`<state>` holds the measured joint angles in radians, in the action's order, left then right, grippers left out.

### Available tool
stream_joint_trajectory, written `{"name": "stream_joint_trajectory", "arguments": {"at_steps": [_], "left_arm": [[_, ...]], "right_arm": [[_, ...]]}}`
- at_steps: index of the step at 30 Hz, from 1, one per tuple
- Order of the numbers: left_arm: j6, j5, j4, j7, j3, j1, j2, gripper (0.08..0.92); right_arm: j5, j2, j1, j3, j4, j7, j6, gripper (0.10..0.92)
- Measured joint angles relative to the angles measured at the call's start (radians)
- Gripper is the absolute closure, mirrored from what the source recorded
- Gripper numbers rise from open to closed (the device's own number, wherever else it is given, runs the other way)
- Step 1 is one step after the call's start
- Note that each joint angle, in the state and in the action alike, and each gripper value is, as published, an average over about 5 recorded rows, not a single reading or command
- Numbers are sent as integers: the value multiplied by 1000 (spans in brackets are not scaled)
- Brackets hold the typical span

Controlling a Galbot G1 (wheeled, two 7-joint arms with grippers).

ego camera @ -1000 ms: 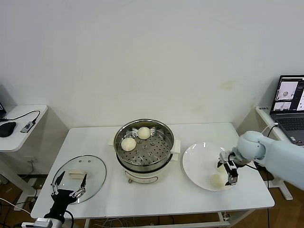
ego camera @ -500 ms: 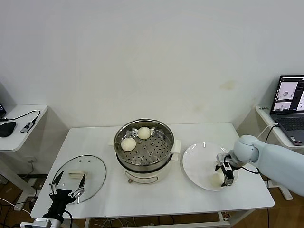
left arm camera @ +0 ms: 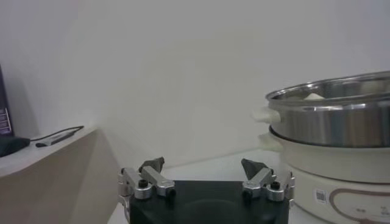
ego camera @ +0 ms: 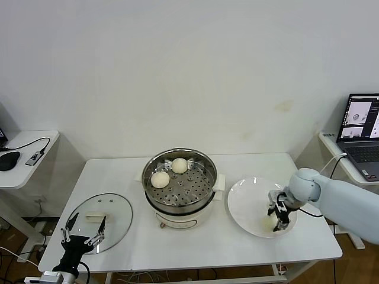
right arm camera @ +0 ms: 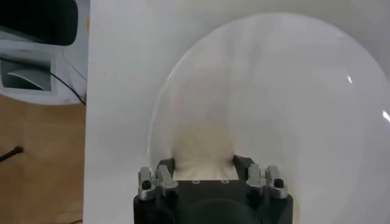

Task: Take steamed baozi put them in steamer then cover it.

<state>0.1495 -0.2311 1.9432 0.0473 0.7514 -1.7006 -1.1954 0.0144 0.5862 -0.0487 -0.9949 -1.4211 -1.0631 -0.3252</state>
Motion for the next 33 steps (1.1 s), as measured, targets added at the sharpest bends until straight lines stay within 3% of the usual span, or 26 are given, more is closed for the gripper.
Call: {"name": "stream_joint_trajectory", "arguments": {"at_steps": [18,33], "left_arm": [[-6,-8,16,0,-10,11,16,177],[-14,-12,16,0,-11,23,8,177]], "right_arm": [[144,32,-309,-90,-3,-39,-17,423],[288,282,-577,-211,48,-11,-3,423]]}}
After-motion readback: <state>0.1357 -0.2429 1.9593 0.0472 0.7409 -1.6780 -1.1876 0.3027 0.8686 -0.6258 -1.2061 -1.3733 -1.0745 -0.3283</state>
